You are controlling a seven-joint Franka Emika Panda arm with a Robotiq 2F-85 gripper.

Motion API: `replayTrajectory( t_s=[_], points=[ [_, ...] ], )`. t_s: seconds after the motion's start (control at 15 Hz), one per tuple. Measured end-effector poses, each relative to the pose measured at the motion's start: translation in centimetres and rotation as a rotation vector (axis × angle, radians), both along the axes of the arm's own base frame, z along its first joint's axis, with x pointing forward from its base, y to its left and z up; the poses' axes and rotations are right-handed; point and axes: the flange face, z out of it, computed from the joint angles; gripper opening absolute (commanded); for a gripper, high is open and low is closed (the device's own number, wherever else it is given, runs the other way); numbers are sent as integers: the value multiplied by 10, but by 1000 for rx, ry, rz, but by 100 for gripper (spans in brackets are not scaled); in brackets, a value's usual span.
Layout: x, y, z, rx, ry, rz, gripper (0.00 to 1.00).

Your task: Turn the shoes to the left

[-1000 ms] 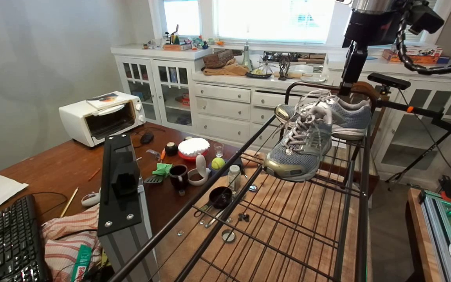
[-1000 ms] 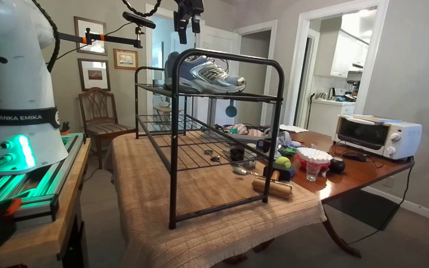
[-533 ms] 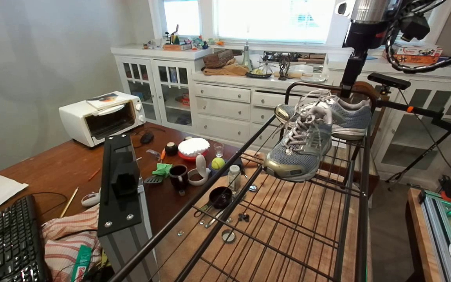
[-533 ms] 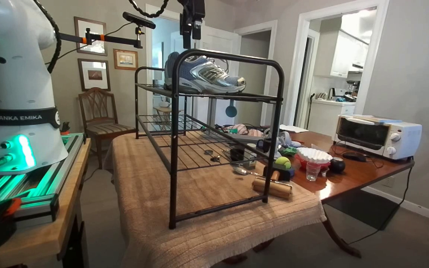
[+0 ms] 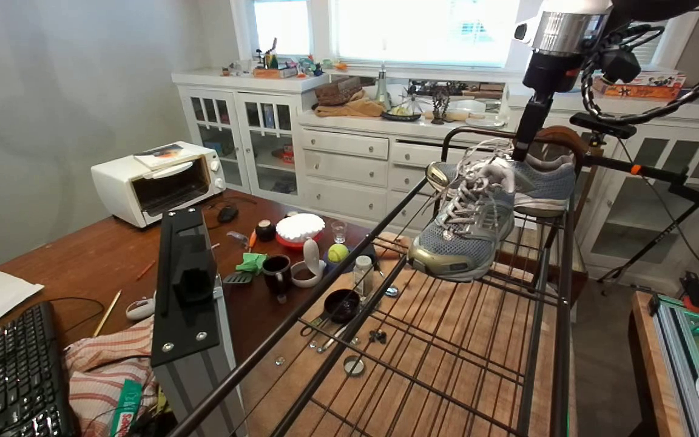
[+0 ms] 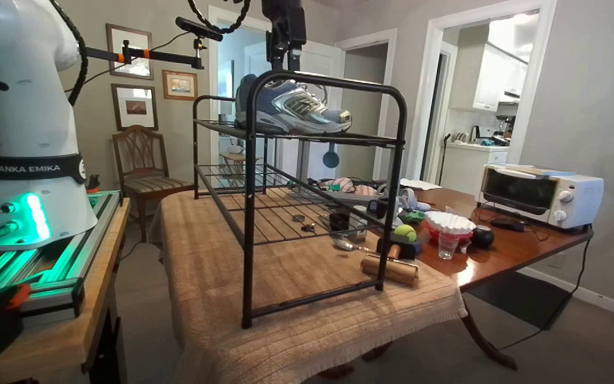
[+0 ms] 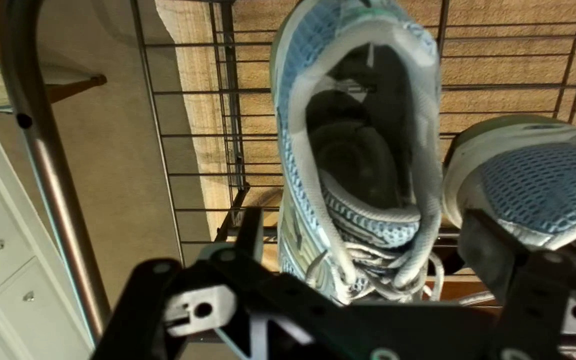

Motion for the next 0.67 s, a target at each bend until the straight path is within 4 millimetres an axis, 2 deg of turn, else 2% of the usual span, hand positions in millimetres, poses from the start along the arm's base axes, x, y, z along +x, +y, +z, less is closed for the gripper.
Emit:
replayTrajectory(
  t_s=[0.2,0.27,0.33,0.47,0.53,0.67],
  points=[
    [1,2,-11,20,15,21,99],
    [2,2,-14,25,20,24,74],
    [3,2,-16,29,26,25,74],
    [4,2,-22,32,38,25,60],
    [5,1,-23,33,41,24,51],
    [6,0,-21,32,36,25,39]
  ],
)
